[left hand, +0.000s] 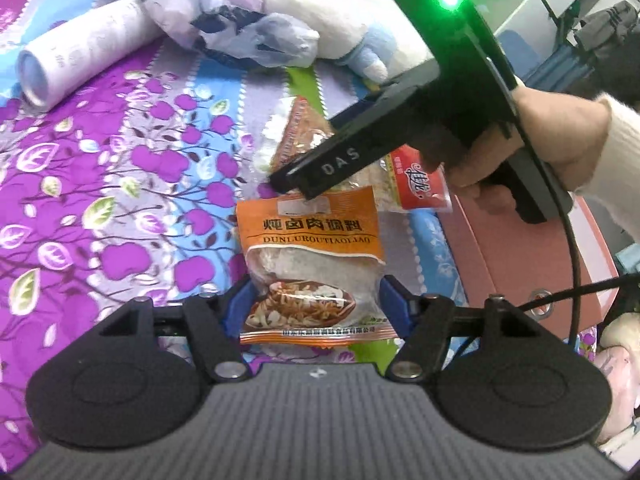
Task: Organize snacks
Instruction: 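Grasp the orange-label seasoning bag with the left tool while the right tool grasps the clear red-label bag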
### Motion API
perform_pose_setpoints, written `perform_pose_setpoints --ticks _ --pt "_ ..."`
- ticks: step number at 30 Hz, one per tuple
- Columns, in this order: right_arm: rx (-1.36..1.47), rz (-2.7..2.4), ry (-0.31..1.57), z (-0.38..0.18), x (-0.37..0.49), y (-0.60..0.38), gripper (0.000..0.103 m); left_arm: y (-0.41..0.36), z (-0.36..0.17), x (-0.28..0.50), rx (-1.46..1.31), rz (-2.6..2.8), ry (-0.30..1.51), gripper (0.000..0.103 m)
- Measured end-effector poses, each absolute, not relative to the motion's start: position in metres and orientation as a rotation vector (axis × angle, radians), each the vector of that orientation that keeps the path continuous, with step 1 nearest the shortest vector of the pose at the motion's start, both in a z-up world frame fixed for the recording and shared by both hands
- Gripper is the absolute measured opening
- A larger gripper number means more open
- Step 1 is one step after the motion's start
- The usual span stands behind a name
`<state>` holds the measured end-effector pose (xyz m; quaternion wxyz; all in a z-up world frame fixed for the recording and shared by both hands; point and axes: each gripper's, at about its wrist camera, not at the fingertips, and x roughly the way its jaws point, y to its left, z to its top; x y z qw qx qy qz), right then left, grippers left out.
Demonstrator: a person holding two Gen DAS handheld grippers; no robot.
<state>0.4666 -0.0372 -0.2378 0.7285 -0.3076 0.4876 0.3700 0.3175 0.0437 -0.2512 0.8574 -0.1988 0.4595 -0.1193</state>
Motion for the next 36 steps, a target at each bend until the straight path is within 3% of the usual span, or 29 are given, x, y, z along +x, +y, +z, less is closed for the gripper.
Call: perform_pose_setpoints --ticks 11,16,36 --pt "-0.540 0.731 1.070 -0.221 0.448 -0.052 0.056 0.061 -0.232 0.297 -0.407 -0.181 0.943 0.071" --pt "-0.457 0.682 1.073 -0.216 0.436 -0.064 0.046 0.069 -0.225 0.285 -0.407 -0.177 0.940 0.071" --pt "-0.161 0.537 1.040 -0.179 0.379 -0.094 0.042 0.080 -0.184 0.239 -0.385 -0.104 0.884 0.069"
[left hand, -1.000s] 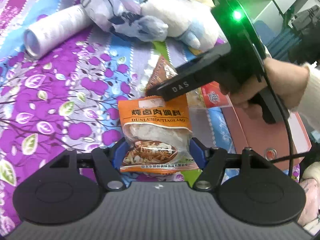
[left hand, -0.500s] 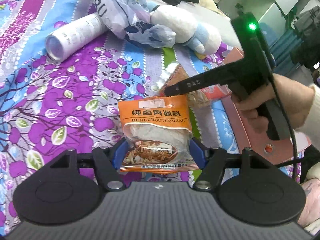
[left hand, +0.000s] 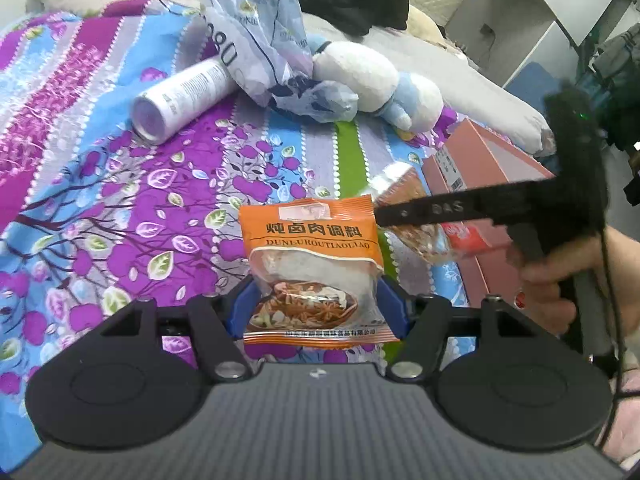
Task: Organize snacks
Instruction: 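Grasp the orange-label seasoning bag with the left tool while the right tool grasps the clear red-label bag, then lift both held bags and carry them over the pink box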
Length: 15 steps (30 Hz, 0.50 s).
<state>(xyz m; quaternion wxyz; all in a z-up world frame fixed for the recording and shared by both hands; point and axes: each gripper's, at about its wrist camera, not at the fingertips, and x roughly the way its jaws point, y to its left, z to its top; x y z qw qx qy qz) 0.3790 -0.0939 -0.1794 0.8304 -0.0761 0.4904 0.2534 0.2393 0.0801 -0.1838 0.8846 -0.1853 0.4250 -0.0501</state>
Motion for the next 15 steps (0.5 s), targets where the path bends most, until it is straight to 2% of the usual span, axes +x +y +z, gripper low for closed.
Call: perform_pose_setpoints --ticks 15 --pt "0.080 0.440 0.904 -0.132 0.271 -0.137 0.042 0.060 -0.142 0.187 -0.386 -0.034 0.817 0.068"
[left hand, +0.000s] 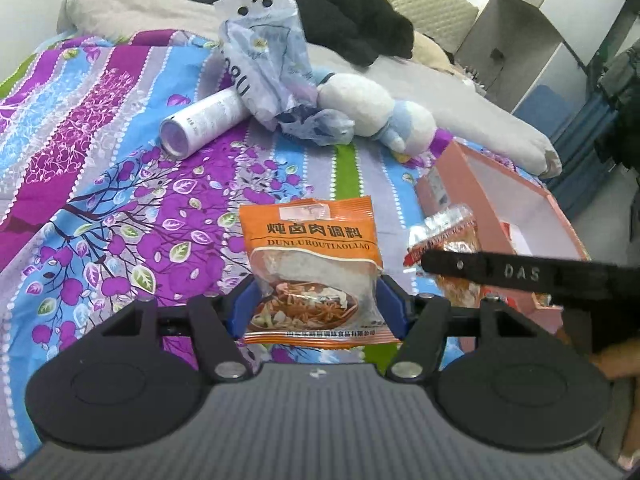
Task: Organize snacks
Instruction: 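Lift both held bags and carry them over the pink box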
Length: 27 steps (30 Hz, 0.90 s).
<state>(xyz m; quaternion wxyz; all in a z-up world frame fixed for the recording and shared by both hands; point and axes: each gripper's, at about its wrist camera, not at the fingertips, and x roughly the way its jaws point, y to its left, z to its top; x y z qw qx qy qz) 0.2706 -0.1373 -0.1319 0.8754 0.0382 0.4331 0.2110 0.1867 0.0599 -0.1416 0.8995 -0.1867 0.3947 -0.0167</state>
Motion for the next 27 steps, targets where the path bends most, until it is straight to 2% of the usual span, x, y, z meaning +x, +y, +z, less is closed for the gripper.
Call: perform_pose_setpoints --ticks 14,27 --pt "0.112 0.376 0.776 -0.085 0.206 -0.175 0.042 0.026 -0.091 0.167 -0.383 -0.107 0.754 0.067" --pt "0.141 0.336 0.610 -0.017 0.195 -0.209 0.042 -0.009 -0.022 0.184 -0.351 -0.211 0.670 0.067"
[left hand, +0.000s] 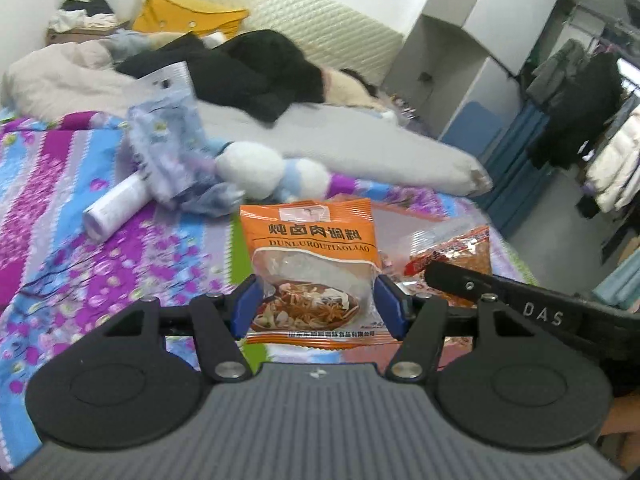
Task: Organize snacks
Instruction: 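Lift both held bags and carry them over the pink box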
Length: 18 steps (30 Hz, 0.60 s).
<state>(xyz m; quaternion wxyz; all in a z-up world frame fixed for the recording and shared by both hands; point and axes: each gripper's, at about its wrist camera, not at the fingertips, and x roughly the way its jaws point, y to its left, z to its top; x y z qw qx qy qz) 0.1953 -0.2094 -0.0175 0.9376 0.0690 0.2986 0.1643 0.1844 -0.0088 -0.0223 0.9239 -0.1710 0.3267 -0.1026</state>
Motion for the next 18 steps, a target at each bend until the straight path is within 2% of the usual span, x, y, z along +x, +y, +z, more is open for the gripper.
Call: perform_pose_setpoints --ticks 9,18 --pt "0.154 0.277 0.513 0.022 0.203 -0.243 0.042 -0.048 0.026 0.210 -0.302 -0.296 0.614 0.066" --pt "0.180 0.215 0.471 0.030 0.217 -0.288 0.042 -0.098 0.041 0.247 -0.277 -0.372 0.609 0.066"
